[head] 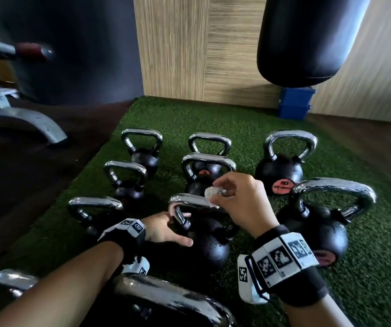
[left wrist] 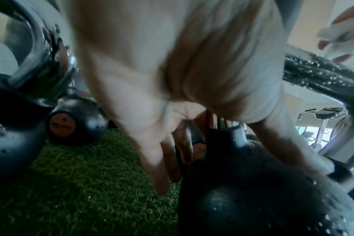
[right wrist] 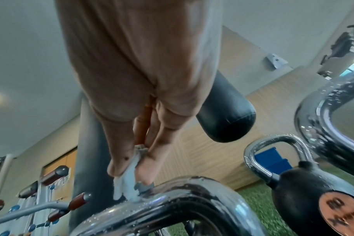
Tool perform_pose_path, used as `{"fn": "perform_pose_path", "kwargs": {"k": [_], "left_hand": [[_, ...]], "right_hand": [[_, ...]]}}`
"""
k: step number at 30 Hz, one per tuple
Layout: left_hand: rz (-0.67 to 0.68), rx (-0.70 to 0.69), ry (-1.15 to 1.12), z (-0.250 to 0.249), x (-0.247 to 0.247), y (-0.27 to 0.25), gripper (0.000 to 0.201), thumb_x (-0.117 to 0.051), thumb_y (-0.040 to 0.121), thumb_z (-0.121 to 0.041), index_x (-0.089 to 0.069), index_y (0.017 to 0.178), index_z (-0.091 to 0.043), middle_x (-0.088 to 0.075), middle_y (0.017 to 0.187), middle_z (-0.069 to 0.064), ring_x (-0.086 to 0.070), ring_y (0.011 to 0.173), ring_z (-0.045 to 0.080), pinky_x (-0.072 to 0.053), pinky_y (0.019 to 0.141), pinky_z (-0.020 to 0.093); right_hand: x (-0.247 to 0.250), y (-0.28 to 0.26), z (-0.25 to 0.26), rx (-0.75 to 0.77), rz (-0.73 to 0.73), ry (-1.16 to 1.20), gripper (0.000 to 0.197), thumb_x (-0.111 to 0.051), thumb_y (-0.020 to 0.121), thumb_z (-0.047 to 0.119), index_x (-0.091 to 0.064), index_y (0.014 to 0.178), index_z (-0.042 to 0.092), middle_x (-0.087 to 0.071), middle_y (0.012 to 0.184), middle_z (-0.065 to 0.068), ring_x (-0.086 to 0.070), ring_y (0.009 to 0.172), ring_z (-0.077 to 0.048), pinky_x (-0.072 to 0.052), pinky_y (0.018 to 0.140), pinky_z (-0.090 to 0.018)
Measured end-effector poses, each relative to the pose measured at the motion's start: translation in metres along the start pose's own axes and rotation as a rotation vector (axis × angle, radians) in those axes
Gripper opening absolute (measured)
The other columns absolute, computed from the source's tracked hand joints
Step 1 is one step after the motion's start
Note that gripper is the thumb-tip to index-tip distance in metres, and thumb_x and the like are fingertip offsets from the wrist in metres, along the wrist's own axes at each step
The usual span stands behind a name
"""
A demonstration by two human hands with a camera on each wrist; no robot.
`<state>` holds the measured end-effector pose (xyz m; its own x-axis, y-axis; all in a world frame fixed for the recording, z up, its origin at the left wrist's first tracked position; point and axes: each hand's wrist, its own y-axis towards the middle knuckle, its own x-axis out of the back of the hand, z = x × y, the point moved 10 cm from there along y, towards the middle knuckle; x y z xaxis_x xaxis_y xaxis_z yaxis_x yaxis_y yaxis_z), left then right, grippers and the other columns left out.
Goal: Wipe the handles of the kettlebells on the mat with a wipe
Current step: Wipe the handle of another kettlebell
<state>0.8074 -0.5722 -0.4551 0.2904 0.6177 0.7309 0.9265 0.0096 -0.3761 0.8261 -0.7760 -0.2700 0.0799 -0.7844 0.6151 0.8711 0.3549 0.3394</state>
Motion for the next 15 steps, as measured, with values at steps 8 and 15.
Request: {"fn": "perform_pose_path", "kwargs": {"k": [8,15], "left_hand": [[-0.031,-0.044,0.024,0.000,-0.015,0.002,0.106,-0.082,0.057,-0.080,-0.037,0.149,-0.053,-0.041,0.157,-0.011,-0.042,0.144,0.014,-0.035,0.116,0.028],[-0.069,-0.071,0.030,-0.004,-0.009,0.005,0.104,-0.087,0.057,-0.073,-0.045,0.148,-0.046,-0.040,0.155,-0.014,-0.040,0.144,0.011,-0.032,0.116,0.024]], "right_hand": [[-0.032,0.006,0.016,0.098,0.084,-0.252,0.022,-0.081,0.081,0.019,-0.080,0.104,0.020,-0.075,0.102,0.002,-0.063,0.100,-0.012,-0.037,0.082,-0.009],[-0.025,-0.006,0.006,0.082,0.045,-0.291,0.008,-0.075,0.087,0.015,-0.080,0.090,0.010,-0.069,0.094,-0.007,-0.064,0.092,-0.025,-0.048,0.091,-0.036]]}}
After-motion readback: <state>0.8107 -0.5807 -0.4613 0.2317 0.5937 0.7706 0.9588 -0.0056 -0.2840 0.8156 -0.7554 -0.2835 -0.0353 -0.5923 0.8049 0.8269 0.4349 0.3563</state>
